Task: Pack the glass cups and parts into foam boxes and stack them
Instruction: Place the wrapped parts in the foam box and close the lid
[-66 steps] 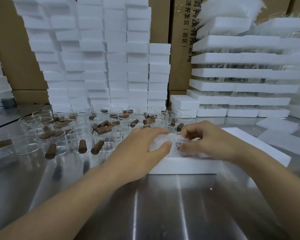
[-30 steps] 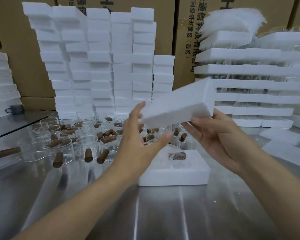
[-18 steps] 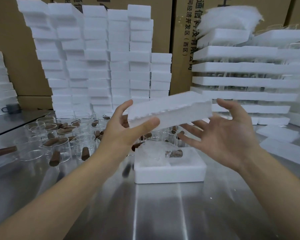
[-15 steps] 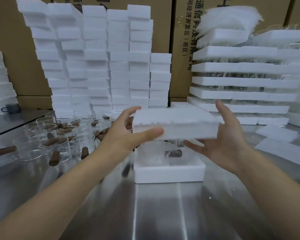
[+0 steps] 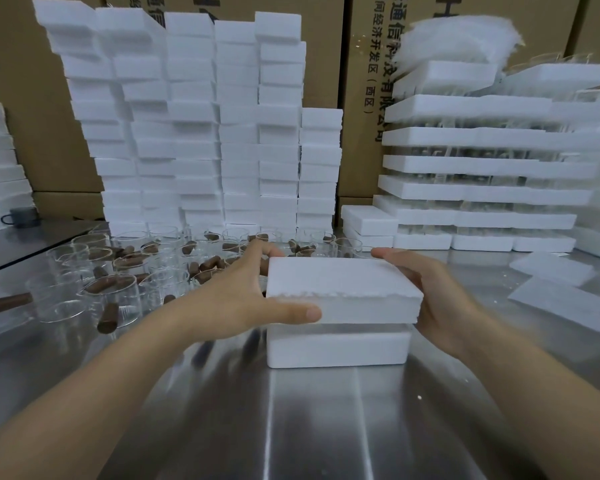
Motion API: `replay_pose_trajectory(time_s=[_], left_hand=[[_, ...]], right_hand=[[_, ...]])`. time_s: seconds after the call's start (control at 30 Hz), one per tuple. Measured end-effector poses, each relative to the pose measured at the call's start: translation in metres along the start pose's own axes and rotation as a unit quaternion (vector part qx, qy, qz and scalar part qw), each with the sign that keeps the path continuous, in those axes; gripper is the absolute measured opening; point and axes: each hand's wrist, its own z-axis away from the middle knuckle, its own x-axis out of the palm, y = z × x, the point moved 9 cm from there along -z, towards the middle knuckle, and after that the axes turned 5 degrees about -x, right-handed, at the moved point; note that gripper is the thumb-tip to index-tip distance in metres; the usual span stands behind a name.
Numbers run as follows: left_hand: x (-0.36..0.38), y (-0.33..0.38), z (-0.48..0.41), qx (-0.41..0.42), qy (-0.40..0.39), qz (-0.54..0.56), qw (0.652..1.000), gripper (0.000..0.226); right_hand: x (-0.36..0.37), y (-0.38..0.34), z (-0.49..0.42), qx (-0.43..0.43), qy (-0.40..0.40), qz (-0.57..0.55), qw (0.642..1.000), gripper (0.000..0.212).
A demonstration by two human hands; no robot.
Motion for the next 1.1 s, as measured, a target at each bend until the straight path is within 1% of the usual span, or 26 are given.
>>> replay_pose_trajectory(time_s=[0.1,0.17,0.33,0.4,0.47,0.6,0.73,0.97,1.1], left_hand=[[-0.002,0.001,0.001,-0.006,0.004,-0.022,1.000,0.114],[0.000,0.004,0.003,-0.006,0.000,-0.026,1.000,0.114],[0.003,0.012,0.006,0.000,0.006,-0.051,0.999,0.115],[0.003,0.012,0.007,-0.002,0.011,-0.076,0.997,0.114],[0.004,0.010,0.008,-0.008,0.010,-0.098,0.995,0.111],[0.009,0.006,0.008,-0.014,-0.016,-0.128,0.991,0.099],[0.007,0.002,0.005,-0.027,-0.019,-0.155,0.987,0.100],[0.010,0.004,0.008,-0.013,-0.042,-0.125,0.991,0.093],[0.009,0.007,0.011,-0.019,-0.052,-0.126,0.991,0.096]], right_hand=[[-0.001,-0.002,-0.001,-0.012,0.011,0.023,1.000,0.025],[-0.001,0.000,0.000,-0.005,0.015,0.033,0.999,0.025],[-0.002,-0.003,-0.001,-0.012,0.010,0.017,1.000,0.024],[-0.002,-0.002,-0.003,-0.015,0.010,0.029,0.999,0.022],[-0.002,0.003,-0.005,-0.008,0.008,0.049,0.999,0.022],[0.001,0.013,-0.004,0.027,-0.012,0.051,0.998,0.026],[0.003,0.012,-0.002,0.032,-0.014,0.051,0.998,0.027],[0.002,0.014,0.001,0.042,-0.009,0.063,0.997,0.028],[0.003,0.023,0.004,0.087,-0.016,0.065,0.994,0.036]])
